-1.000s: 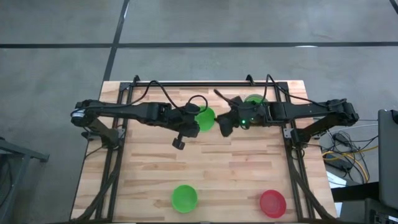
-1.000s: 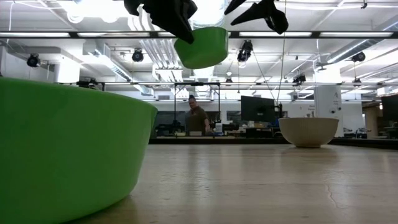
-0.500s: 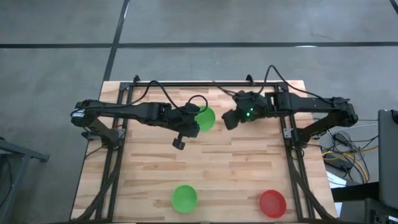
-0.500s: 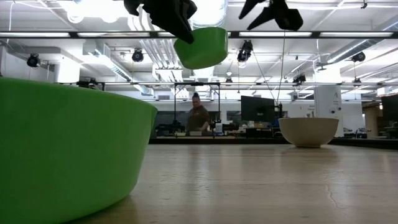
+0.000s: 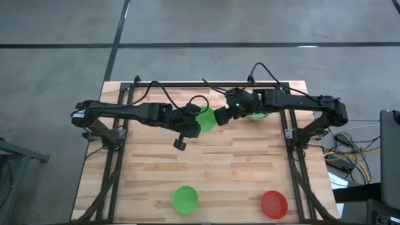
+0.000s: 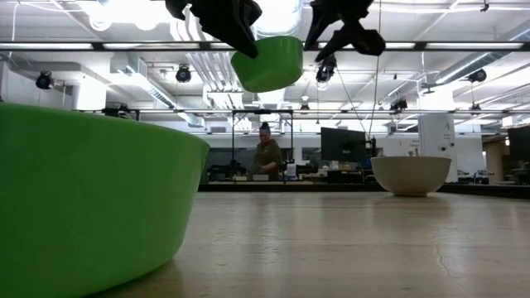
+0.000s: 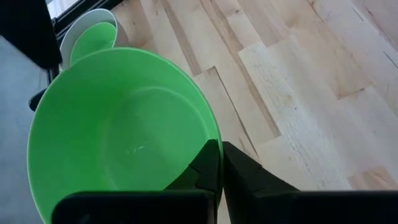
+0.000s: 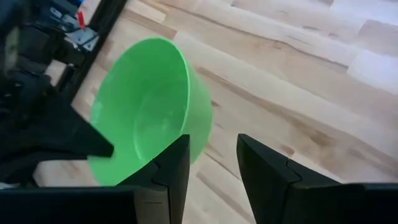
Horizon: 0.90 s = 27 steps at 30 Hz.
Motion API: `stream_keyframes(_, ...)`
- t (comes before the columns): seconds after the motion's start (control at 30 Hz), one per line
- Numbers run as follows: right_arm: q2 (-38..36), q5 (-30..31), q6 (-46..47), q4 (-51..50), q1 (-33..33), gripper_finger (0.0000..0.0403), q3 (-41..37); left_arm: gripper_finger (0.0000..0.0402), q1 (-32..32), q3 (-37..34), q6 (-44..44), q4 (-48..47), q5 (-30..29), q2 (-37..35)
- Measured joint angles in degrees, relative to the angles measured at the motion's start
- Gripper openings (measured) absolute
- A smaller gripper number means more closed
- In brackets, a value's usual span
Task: Nest bowls inside each other
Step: Stack the top green bowl on top of the green bowl
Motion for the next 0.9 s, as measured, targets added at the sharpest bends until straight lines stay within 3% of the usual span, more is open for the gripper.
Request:
stream_keyframes(0.4, 6.0, -0.1, -4.4, -4.9, 0.0, 0.0132, 9.2, 0.0012, 0.0, 0.0, 0.0, -1.2, 0.0, 0.0)
stream_keyframes(0.9, 9.2, -0.4, -3.1, -7.0, 0.0, 0.0123, 10.1, 0.0012, 0.0, -0.1, 0.2, -1.5, -0.3, 0.0)
